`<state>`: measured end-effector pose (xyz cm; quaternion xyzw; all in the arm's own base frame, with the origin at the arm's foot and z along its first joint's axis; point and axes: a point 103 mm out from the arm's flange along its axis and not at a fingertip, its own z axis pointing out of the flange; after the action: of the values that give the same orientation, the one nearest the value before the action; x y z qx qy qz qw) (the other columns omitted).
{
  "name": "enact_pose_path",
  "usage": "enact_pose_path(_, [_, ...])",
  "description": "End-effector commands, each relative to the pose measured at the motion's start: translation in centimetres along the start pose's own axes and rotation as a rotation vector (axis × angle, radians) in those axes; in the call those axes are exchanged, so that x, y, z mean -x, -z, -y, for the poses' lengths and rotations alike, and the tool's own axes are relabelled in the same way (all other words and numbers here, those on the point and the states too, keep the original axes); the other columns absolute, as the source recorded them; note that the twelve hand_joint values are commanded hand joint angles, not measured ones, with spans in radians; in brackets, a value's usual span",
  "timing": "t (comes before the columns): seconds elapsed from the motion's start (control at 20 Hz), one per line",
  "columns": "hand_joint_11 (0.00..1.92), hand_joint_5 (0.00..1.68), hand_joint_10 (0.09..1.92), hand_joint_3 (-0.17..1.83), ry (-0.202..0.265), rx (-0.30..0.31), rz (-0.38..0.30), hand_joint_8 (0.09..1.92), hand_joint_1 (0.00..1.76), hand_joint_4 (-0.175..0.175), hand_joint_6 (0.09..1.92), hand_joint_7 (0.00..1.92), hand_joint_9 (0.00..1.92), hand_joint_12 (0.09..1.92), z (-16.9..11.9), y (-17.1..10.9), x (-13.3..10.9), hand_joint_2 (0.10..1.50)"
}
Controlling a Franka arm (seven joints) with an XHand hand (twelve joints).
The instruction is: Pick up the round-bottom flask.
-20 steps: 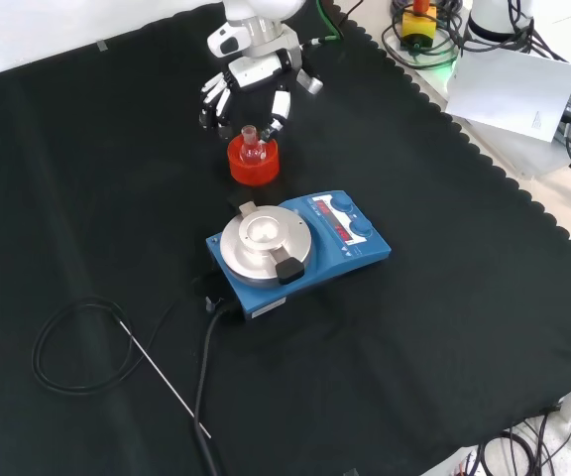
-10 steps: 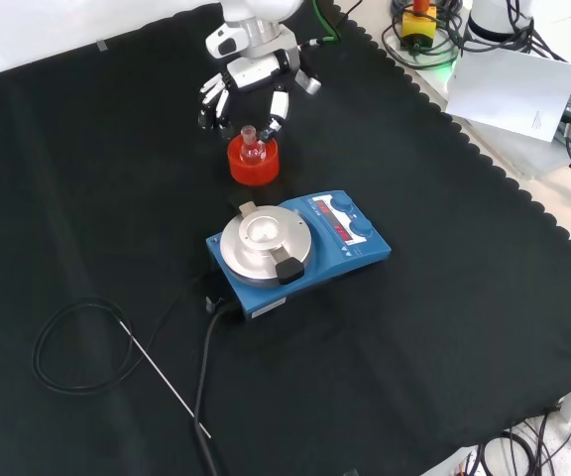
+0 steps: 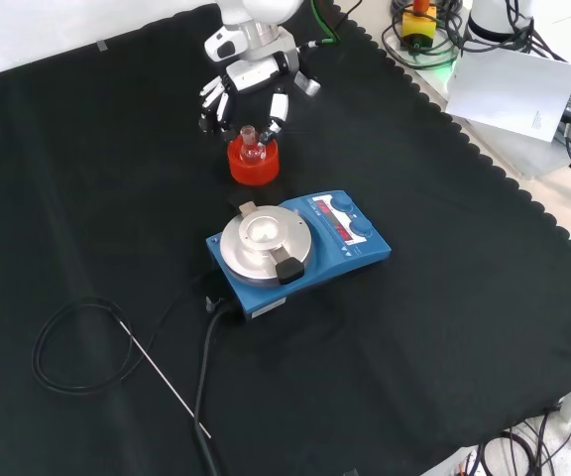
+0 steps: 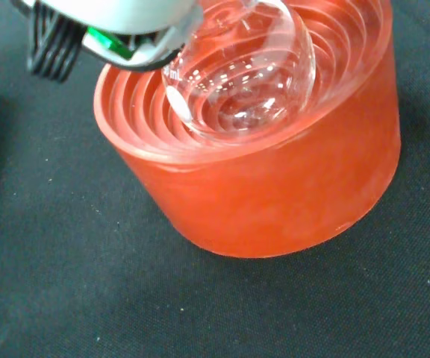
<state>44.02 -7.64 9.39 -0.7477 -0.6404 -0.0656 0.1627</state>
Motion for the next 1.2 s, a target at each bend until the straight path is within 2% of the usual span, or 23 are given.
enact_pose_path(0.05, [0.22,0.91,0.66,0.62,-0.001,0.003,0.001,0.71,0.93,-0.060,0.71,0.37,0.57,1.38,0.06,0.14,0.00,0.59])
enact_pose_path(0.95, [0.25,1.05,0.64,0.64,-0.011,-0.006,0.005,0.70,0.94,-0.083,0.67,0.44,0.63,1.38,-0.07,0.46,-0.60,0.66])
enact_pose_path(1.0, [0.26,1.07,0.64,0.55,-0.011,-0.003,0.008,0.71,0.98,0.010,0.73,0.45,0.64,1.38,-0.08,0.49,-0.61,0.73])
enact_pose_path(1.05, [0.26,1.10,0.64,0.45,-0.009,0.007,0.015,0.71,1.02,0.085,0.76,0.45,0.64,1.38,-0.05,0.53,-0.64,0.80])
enact_pose_path(1.1, [0.28,1.13,0.63,0.39,-0.008,0.016,0.022,0.70,1.05,0.127,0.75,0.48,0.66,1.37,-0.03,0.59,-0.67,0.83])
enact_pose_path(1.15, [0.29,1.16,0.62,0.39,-0.008,0.020,0.023,0.70,1.07,0.144,0.74,0.50,0.68,1.36,-0.02,0.67,-0.68,0.83])
enact_pose_path(1.2, [0.31,1.17,0.60,0.45,-0.012,0.021,0.020,0.68,1.09,0.131,0.75,0.53,0.70,1.35,-0.01,0.80,-0.67,0.80])
